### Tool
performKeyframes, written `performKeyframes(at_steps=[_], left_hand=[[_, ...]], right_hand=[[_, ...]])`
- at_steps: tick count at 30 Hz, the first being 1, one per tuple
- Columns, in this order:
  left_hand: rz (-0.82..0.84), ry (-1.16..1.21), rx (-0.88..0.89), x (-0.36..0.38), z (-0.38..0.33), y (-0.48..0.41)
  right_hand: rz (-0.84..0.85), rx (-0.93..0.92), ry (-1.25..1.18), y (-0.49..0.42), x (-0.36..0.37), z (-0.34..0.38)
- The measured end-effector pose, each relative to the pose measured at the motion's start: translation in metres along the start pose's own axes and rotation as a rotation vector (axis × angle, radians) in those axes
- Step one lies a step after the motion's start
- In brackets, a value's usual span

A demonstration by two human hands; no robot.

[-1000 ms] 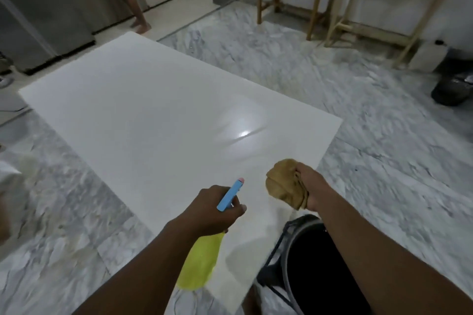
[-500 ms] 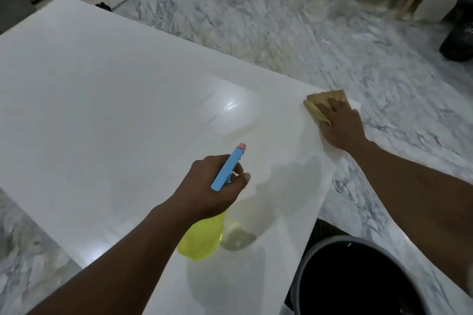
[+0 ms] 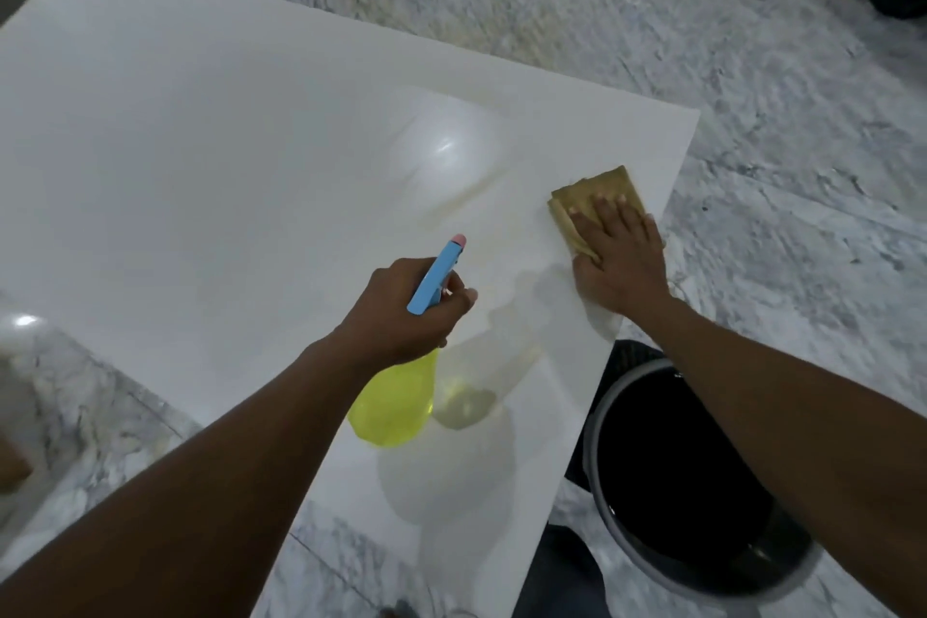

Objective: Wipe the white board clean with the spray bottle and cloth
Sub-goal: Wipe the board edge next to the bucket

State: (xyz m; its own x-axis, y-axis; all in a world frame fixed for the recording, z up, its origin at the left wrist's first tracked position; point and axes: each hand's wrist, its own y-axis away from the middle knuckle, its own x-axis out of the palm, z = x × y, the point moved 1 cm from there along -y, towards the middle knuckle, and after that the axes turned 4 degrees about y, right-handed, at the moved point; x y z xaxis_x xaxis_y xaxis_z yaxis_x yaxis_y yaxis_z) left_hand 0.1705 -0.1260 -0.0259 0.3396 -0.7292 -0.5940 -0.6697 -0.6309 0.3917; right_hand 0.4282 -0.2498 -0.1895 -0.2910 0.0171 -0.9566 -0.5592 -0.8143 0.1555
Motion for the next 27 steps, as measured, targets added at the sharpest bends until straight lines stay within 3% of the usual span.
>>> performKeyframes(at_steps=[4, 19, 23, 27], left_hand=[[0.001, 0.0, 0.046, -0.003, 0.011, 0.027], [0.053, -0.067, 0.15, -0.048, 0.134, 0.215], [0.076, -0.045, 0.149, -0.053, 0.157, 0.243], [0.094, -0.018, 0.176, -0.052, 0.166, 0.259]], right_hand=[[-0.02, -0.071, 0.002, 0.062, 0.017, 0.032], [-0.03, -0.044, -0.113, 0.336, 0.097, 0.197], [0.044, -0.03, -0.208, 0.377, 0.102, 0.227], [0.14, 0.225, -0.533, 0.391, 0.072, 0.249]])
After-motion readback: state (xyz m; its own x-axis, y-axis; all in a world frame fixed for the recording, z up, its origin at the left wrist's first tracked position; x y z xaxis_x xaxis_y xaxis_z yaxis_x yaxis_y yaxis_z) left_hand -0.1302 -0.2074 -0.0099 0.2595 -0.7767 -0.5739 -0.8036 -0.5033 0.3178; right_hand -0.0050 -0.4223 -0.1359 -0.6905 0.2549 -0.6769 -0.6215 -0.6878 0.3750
